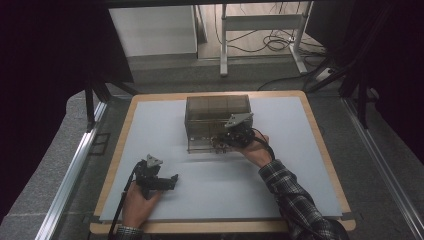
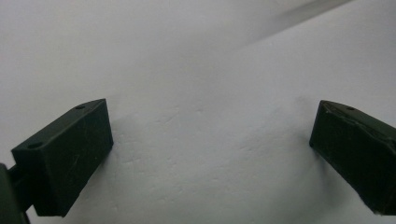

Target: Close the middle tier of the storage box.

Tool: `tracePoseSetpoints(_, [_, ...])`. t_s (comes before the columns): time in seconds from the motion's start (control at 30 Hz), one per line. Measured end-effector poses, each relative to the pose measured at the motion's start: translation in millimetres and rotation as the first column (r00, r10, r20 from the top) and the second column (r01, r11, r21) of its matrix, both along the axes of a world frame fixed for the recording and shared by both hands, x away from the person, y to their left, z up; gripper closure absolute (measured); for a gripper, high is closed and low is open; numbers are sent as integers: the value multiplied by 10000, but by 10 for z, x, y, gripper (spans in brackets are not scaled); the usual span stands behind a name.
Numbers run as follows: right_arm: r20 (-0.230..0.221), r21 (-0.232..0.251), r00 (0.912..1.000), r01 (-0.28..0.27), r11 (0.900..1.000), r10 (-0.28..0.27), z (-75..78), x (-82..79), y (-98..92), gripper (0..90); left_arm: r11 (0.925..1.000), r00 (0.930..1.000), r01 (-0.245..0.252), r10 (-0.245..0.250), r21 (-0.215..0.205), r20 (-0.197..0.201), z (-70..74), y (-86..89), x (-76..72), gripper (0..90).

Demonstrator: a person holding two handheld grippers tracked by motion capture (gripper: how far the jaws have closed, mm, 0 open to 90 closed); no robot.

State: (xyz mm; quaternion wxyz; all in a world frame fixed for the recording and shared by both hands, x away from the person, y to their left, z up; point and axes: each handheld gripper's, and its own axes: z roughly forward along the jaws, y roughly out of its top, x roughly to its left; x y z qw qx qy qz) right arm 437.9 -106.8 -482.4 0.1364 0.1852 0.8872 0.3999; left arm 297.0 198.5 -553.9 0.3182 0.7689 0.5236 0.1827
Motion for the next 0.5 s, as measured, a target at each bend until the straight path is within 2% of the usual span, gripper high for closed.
tracePoseSetpoints(0.5, [-200,-470,9996,198,9987,-208,-84,17,8,802,10000,10000,3,-3,2,1,0,0,0,0])
